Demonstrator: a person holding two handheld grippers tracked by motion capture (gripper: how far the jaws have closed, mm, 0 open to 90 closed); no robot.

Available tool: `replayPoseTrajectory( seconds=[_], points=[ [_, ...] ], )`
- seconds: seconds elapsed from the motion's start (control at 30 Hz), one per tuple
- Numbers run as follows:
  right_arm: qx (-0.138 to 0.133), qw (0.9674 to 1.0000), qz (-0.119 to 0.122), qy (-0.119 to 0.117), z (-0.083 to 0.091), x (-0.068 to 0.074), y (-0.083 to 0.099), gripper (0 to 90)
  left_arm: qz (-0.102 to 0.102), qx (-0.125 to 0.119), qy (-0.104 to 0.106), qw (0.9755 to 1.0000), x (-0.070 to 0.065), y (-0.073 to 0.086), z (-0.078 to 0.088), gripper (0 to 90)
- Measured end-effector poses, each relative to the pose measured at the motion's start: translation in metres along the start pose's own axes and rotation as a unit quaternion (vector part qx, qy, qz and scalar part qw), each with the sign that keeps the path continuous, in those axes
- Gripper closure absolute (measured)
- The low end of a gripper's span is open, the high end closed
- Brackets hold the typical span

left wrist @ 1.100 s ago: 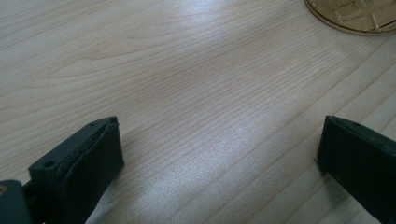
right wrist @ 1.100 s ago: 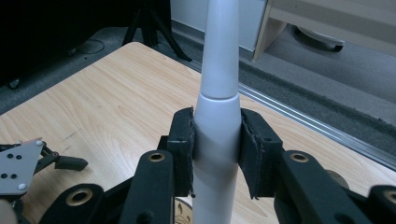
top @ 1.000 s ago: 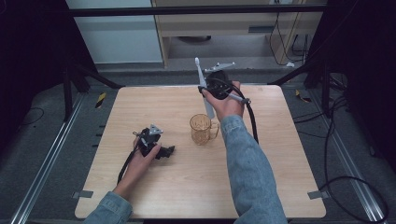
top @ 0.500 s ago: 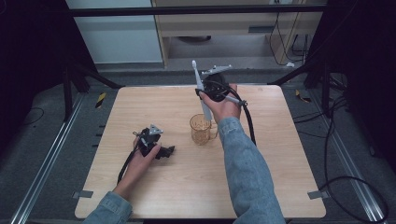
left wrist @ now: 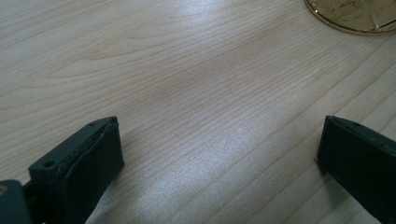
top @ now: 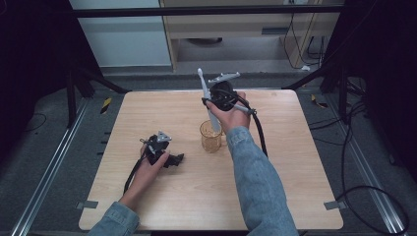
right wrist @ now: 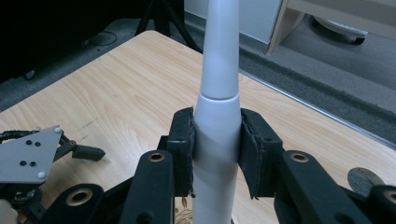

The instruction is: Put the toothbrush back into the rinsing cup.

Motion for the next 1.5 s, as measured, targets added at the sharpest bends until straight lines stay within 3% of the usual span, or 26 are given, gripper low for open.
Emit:
replayPoseTrajectory(
  seconds=[1.23, 1.5],
  points=[
    [0.046, 0.9989, 0.006, 0.012, -0.023, -0.006, 0.036, 67.4, 0.000, -0.001, 0.000, 1.0000, 0.000, 0.000, 0.000, 0.0],
    [0.059, 0.9981, -0.001, 0.017, -0.028, -0.013, 0.047, 67.4, 0.000, -0.001, 0.000, 1.0000, 0.000, 0.000, 0.000, 0.0]
  ],
)
Point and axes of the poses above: each handheld gripper's, and its own axes: z roughly backward along the jaws, y roughly out of its underside, x roughly to its left, the point moved 7 cm from there along -z, roughly forward along the jaws, and after that the axes turned 14 degrees about -z, right-handed, at the moved point
